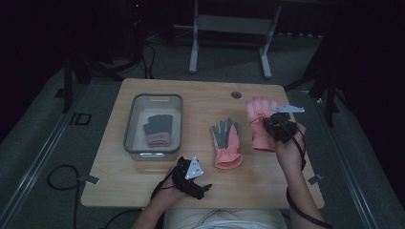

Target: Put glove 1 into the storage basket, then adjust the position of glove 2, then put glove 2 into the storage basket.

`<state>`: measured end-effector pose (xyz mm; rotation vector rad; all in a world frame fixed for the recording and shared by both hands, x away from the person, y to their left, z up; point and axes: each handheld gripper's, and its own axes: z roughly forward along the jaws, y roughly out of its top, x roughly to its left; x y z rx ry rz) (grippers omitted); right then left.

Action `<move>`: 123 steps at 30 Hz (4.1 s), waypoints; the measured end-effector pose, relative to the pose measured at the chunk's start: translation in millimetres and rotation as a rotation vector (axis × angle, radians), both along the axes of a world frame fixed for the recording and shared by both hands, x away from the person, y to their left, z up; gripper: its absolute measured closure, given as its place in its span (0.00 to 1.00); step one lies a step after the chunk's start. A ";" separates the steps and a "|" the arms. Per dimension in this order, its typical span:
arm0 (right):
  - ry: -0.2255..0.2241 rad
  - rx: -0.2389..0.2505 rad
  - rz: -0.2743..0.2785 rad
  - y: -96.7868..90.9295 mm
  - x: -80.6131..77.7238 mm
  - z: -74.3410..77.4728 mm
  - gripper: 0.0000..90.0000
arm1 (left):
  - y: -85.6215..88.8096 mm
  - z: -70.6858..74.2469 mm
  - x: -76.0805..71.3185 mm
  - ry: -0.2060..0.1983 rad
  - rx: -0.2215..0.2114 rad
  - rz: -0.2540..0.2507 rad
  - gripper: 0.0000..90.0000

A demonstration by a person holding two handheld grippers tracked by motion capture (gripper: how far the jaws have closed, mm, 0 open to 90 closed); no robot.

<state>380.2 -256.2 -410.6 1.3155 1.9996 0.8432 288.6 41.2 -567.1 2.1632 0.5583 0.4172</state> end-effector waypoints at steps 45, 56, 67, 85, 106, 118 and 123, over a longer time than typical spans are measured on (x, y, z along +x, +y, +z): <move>0.171 -0.025 0.042 82.1 3.4 -76.4 0.92 | 0.7 0.3 0.2 0.000 -0.003 -0.001 0.02; 0.141 0.062 0.120 79.8 0.4 -55.5 0.62 | 0.8 0.4 0.3 0.003 -0.003 -0.001 0.02; 0.150 0.169 0.196 55.4 1.9 -41.3 0.27 | 0.7 0.3 -0.4 -0.006 -0.002 0.008 0.02; 0.037 0.191 0.261 26.1 -2.7 -23.2 0.16 | -0.4 19.1 -2.7 -0.022 -0.088 0.050 0.02; 0.036 0.245 0.350 -10.2 3.6 -8.9 0.11 | -39.5 101.4 43.8 0.047 -0.166 0.078 0.06; 0.060 0.144 0.342 4.9 24.1 -19.4 0.78 | -59.4 122.4 99.4 0.101 -0.161 0.138 0.16; 0.094 0.162 0.331 12.2 31.0 -26.9 0.82 | -64.3 111.1 117.8 0.169 -0.108 0.224 0.24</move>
